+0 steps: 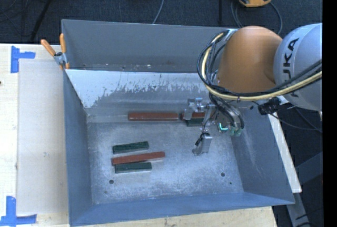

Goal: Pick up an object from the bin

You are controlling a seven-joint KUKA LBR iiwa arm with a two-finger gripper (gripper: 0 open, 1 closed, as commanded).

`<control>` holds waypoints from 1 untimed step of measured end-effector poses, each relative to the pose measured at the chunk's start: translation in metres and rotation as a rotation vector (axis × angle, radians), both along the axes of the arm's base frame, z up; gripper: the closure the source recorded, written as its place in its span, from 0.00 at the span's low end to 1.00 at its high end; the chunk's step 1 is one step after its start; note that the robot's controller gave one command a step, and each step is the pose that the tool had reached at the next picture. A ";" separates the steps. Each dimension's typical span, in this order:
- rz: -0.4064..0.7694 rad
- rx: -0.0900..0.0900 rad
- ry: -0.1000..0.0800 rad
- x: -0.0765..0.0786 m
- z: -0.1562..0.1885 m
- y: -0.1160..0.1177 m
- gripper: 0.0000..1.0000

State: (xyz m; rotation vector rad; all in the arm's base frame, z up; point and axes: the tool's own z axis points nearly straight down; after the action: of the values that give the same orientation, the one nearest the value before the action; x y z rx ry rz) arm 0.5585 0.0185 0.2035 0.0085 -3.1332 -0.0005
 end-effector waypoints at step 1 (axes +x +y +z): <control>-0.022 0.001 -0.017 0.047 -0.135 0.032 0.00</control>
Offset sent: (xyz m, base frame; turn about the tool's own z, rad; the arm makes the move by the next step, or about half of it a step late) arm 0.0447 0.0319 -0.1335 0.0225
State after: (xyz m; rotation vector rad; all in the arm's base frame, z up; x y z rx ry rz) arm 0.6055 0.0508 0.0683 -0.0264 -3.1498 -0.0013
